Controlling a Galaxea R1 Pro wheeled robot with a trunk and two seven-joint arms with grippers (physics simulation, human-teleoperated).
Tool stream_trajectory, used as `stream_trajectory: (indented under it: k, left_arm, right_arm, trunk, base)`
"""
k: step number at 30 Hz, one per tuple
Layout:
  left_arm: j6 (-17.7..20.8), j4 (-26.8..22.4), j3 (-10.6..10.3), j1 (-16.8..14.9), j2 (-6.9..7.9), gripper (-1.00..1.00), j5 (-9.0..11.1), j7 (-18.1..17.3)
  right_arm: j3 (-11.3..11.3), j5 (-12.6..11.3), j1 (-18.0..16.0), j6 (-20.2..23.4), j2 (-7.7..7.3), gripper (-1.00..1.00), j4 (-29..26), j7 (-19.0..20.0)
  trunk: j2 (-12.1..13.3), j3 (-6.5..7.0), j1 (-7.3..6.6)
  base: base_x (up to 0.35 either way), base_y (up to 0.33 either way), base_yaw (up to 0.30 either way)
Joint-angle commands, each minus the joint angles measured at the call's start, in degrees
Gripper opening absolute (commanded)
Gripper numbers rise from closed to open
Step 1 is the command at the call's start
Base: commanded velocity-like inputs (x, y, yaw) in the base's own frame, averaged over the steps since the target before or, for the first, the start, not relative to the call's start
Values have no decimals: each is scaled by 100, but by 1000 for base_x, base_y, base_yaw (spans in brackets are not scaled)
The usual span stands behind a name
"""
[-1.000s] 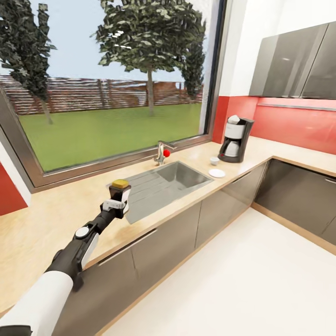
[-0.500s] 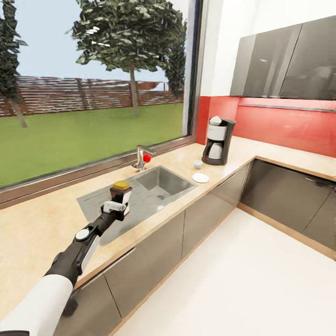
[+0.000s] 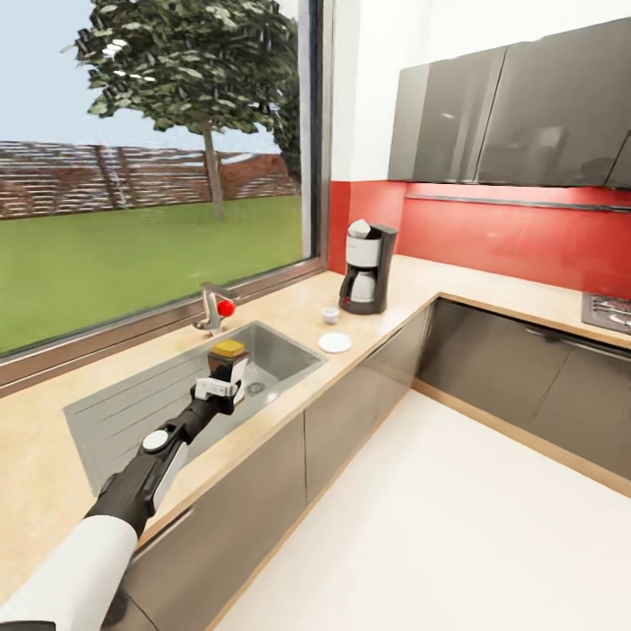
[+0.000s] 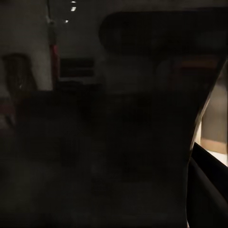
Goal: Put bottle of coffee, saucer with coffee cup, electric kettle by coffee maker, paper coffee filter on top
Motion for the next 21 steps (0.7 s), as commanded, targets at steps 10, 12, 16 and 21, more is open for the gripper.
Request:
stream_trajectory:
  k: [10,12,16,21]
  left_arm:
    - [-16,3,-13,-6,1,-100,33,-7]
    - [-19,2,-13,-6,2,-100,33,-7]
    - [-15,2,-13,-6,3,-100,33,-6]
    - [-14,2,-15,-6,3,-100,33,-3]
  right_arm:
    - [1,5,-5,-18,2,100,5,-19]
    - [1,5,-5,-18,2,100,5,-19]
    - [1,5,-5,-18,2,100,5,-19]
    - [1,7,-5,-19,2,100,5,-19]
  trunk:
    - [-12,-12,6]
    - [-12,-12,6]
    - [-12,-12,6]
    - [-12,-12,6]
  base:
    - [243,-173,-2]
    - [244,-173,0]
    - [244,-173,0]
    - [244,-173,0]
